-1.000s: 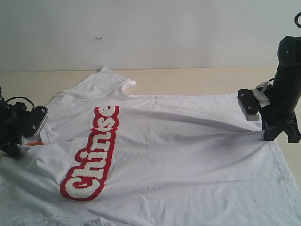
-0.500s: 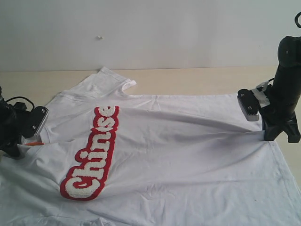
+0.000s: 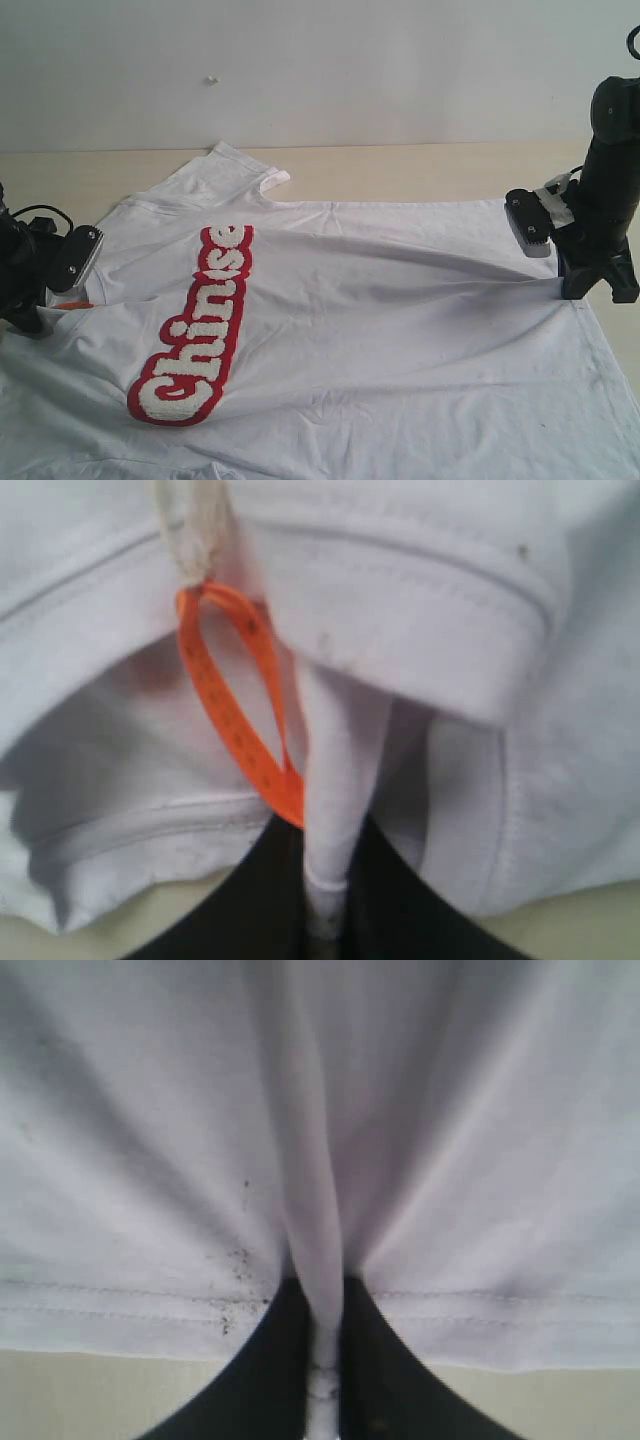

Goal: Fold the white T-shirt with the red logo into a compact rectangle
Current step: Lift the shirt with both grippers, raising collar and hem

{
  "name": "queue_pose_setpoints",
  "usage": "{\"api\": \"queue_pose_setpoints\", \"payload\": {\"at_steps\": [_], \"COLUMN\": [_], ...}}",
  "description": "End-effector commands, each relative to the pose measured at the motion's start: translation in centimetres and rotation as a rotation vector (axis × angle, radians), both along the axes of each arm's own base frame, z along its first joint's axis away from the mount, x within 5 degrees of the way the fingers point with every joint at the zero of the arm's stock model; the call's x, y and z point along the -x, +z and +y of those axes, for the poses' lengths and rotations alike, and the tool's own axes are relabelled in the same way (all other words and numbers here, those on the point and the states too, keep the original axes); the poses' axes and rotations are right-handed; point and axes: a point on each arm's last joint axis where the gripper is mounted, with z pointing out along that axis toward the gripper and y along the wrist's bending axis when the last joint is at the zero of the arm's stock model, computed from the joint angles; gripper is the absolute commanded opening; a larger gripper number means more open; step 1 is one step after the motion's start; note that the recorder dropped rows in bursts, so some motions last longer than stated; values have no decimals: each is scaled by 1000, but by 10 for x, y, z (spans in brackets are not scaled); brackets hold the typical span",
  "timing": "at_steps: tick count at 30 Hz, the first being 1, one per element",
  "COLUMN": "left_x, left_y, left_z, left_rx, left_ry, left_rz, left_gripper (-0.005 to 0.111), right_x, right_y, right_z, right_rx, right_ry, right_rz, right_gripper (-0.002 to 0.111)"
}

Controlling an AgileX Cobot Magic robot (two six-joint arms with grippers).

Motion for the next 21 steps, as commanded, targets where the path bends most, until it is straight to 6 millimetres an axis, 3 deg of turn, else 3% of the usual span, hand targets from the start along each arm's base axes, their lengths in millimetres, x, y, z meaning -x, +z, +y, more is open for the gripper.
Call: {"api": "queue_pose_setpoints", "payload": {"at_steps": [1, 21], "left_x": [39, 39], "left_y": [-90, -91], "left_z": [5, 5], "left_rx": [-12, -13], "left_ry": [20, 18], "left_rz": [313, 310], "left_gripper": [2, 2], "right_x": [3, 2], "right_y": [-9, -10], "right_z": [-4, -4], "right_rx": [22, 22], "right_ry": [17, 18], "right_rz": [33, 30], "right_gripper": [0, 0]}}
